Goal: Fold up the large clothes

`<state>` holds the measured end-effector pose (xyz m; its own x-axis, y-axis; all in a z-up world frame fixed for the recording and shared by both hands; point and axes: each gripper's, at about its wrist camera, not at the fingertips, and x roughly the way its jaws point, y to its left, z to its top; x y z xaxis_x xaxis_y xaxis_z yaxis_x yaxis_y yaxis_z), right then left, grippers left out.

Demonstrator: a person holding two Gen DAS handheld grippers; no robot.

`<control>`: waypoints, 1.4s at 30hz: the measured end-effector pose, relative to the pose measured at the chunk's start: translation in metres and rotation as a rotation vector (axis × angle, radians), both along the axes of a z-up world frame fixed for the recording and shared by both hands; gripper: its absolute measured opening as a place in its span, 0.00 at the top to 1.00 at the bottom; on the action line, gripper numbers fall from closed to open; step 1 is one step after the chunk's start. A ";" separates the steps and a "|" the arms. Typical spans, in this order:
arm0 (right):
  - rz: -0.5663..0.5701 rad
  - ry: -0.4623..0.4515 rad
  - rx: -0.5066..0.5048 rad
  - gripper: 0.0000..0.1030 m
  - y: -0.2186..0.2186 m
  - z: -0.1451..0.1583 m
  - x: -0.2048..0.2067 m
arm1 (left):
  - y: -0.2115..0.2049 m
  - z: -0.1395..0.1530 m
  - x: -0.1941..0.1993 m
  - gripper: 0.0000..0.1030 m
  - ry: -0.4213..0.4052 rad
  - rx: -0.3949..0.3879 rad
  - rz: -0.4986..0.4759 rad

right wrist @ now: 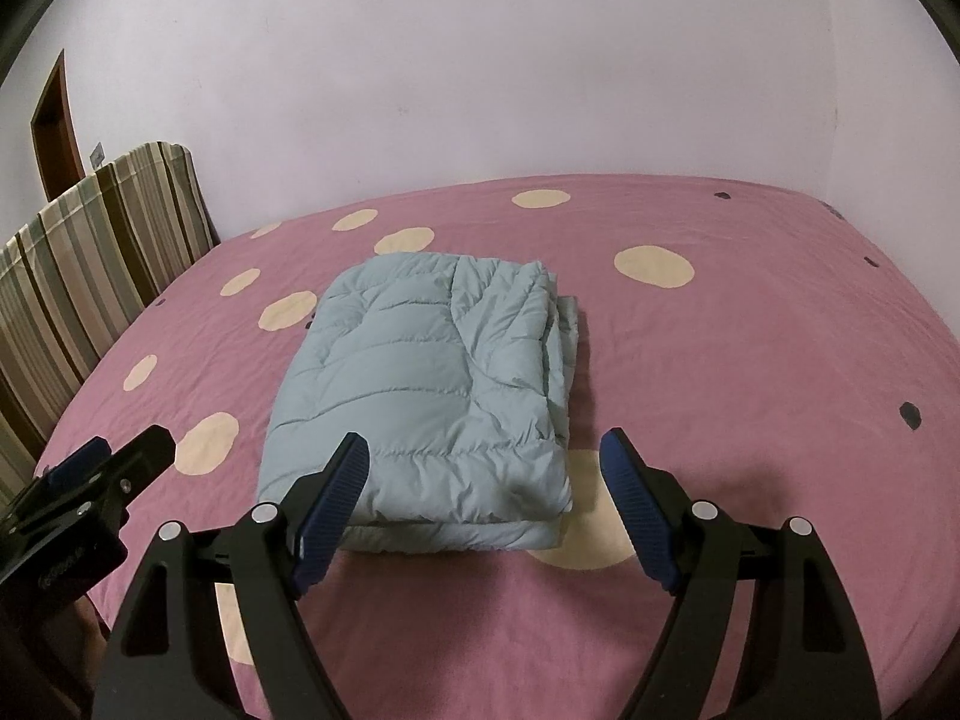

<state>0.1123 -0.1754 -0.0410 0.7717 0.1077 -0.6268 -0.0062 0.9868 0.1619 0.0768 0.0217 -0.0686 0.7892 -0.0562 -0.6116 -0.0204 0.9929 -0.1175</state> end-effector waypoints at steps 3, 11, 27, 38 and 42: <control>-0.001 0.000 0.000 0.24 0.000 0.000 0.000 | -0.002 0.001 -0.001 0.10 -0.002 0.003 0.000; 0.000 -0.001 0.001 0.24 0.001 0.000 -0.001 | -0.002 0.001 -0.002 0.10 -0.002 0.003 -0.001; 0.004 0.001 0.000 0.24 0.002 0.000 -0.002 | -0.002 0.001 -0.002 0.10 -0.001 0.003 -0.003; 0.004 0.001 0.001 0.24 0.002 0.000 -0.002 | -0.001 0.001 -0.001 0.10 0.000 0.003 -0.003; 0.003 0.000 0.001 0.24 0.003 0.000 -0.003 | -0.004 -0.001 -0.003 0.10 0.000 0.005 -0.002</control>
